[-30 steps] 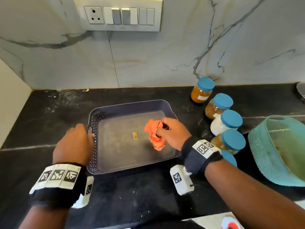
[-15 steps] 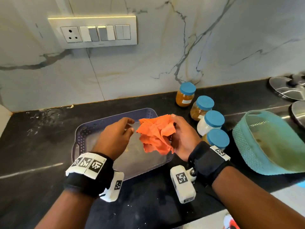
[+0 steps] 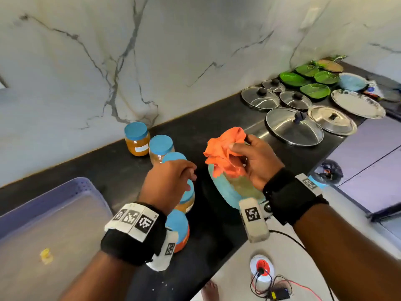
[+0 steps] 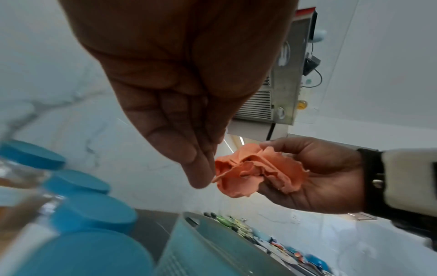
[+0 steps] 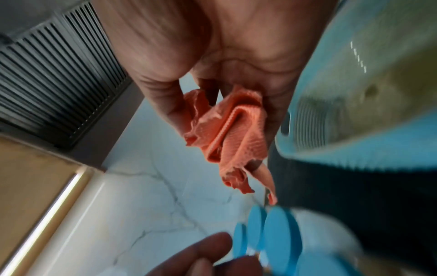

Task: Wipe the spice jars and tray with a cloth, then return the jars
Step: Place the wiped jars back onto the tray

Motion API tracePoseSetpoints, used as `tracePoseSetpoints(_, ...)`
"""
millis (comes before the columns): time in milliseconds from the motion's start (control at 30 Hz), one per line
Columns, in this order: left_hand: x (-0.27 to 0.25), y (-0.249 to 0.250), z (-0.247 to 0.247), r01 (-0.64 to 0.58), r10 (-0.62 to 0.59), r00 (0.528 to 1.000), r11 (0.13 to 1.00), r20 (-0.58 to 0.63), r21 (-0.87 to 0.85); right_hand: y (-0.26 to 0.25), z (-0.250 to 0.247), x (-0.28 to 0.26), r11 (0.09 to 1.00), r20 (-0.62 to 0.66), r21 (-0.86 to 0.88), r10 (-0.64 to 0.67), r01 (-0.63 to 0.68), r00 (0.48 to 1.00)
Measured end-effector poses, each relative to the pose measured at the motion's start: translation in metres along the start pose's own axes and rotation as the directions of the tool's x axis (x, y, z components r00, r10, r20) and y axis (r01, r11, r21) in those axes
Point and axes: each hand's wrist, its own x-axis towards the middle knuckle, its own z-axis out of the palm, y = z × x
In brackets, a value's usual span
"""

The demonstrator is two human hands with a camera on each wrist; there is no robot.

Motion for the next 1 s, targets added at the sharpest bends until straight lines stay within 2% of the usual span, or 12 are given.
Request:
tracePoseSetpoints(100, 0.025, 0.029, 0.031, 0.029, -0.029, 0.998, 1.0, 0.048, -0.011, -0.005, -0.043, 0.029, 0.965, -0.043, -0.262, -0.023, 0.011, 0.999)
tracePoseSetpoints(167, 0.039, 0.036, 0.045, 0.039, -0.04, 0.998, 0.999, 0.045, 0.017, 0.003, -0.06, 0.054, 0.826, 0.024, -0.564, 0.002, 0.011, 1.0)
tracePoseSetpoints(233, 0.046, 0.038, 0.05, 0.07, -0.072, 0.997, 0.997, 0.04, 0.045, 0.014, -0.069, 0.078, 0.666, 0.065, -0.746, 0.088, -0.01, 0.994)
tracePoseSetpoints(367, 0.048, 0.033, 0.049, 0.152, -0.155, 0.988, 0.982, 0.017, 0.116, 0.031, -0.067, 0.111, 0.472, 0.078, -0.881, 0.118, 0.013, 0.99)
tracePoseSetpoints(467, 0.038, 0.023, 0.041, 0.223, -0.223, 0.975, 0.965, -0.018, 0.139, 0.043, -0.06, 0.123, 0.455, 0.147, -0.89, 0.216, 0.033, 0.965)
tracePoseSetpoints(533, 0.029, 0.013, 0.031, 0.246, -0.242, 0.969, 0.96, -0.043, 0.136, 0.051, -0.058, 0.13, 0.331, 0.198, -0.938, 0.282, 0.098, 0.939)
tracePoseSetpoints(567, 0.024, 0.007, 0.025, 0.261, -0.255, 0.965, 0.958, -0.062, 0.12, 0.052, -0.058, 0.131, 0.252, 0.207, -0.958, 0.277, 0.137, 0.938)
tracePoseSetpoints(633, 0.013, -0.008, 0.012, 0.297, -0.288, 0.951, 0.951, -0.11, 0.085, 0.048, -0.059, 0.132, 0.181, 0.218, -0.967, 0.224, 0.179, 0.95)
tracePoseSetpoints(767, -0.014, -0.038, -0.006, 0.344, -0.321, 0.929, 0.933, -0.184, 0.105, 0.027, -0.052, 0.115, 0.263, 0.221, -0.946, 0.098, 0.189, 0.97)
tracePoseSetpoints(833, -0.028, -0.054, -0.007, 0.339, -0.314, 0.929, 0.934, -0.197, 0.112, 0.018, -0.039, 0.099, 0.31, 0.234, -0.922, -0.027, 0.23, 0.972)
tracePoseSetpoints(900, -0.042, -0.065, -0.004, 0.332, -0.302, 0.931, 0.934, -0.206, 0.132, 0.008, -0.016, 0.073, 0.345, 0.272, -0.886, -0.153, 0.309, 0.95)
tracePoseSetpoints(1000, -0.061, -0.072, 0.007, 0.333, -0.31, 0.94, 0.926, -0.142, 0.18, 0.008, 0.026, 0.027, 0.463, 0.348, -0.773, -0.263, 0.434, 0.9)
